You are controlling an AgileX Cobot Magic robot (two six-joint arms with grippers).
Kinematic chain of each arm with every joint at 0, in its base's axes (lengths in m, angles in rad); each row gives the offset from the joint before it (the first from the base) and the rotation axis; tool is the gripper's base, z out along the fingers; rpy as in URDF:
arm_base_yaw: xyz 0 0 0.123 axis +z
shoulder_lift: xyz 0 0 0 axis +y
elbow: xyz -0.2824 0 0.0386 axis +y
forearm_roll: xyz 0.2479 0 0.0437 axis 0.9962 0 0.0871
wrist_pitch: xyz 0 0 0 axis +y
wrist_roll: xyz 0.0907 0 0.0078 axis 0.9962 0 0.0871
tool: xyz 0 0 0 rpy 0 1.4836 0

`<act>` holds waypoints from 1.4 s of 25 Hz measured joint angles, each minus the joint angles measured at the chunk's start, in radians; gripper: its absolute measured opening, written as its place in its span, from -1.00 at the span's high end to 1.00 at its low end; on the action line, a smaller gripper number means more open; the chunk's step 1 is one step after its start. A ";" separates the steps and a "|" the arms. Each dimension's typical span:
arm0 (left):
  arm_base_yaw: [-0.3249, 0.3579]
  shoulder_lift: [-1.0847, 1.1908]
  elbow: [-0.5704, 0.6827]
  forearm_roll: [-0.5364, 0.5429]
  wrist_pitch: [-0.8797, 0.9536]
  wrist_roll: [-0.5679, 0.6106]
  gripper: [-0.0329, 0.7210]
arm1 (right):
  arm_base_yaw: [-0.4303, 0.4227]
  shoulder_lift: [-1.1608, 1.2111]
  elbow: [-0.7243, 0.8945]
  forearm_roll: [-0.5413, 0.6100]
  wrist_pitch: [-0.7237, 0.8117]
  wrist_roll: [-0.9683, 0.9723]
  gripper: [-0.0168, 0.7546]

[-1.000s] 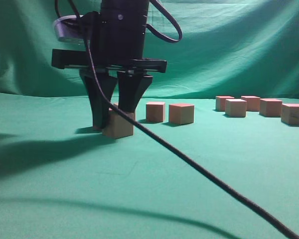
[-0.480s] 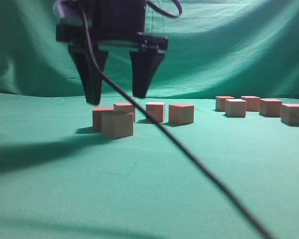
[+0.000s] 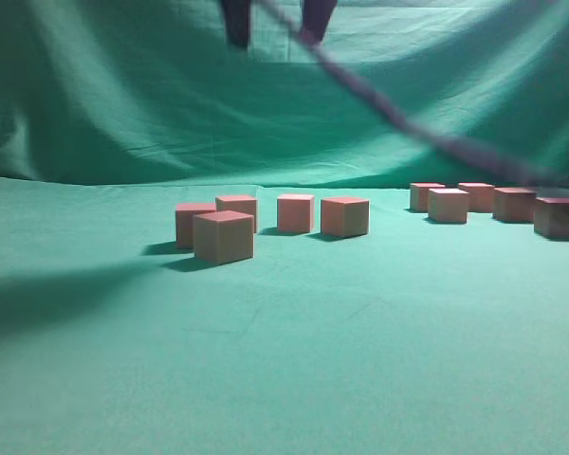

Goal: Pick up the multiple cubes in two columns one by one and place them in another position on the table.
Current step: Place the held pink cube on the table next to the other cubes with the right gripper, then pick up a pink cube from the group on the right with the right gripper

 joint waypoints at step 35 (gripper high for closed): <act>0.000 0.000 0.000 0.000 0.000 0.000 0.91 | -0.611 -0.101 0.632 0.180 -0.374 0.095 -0.47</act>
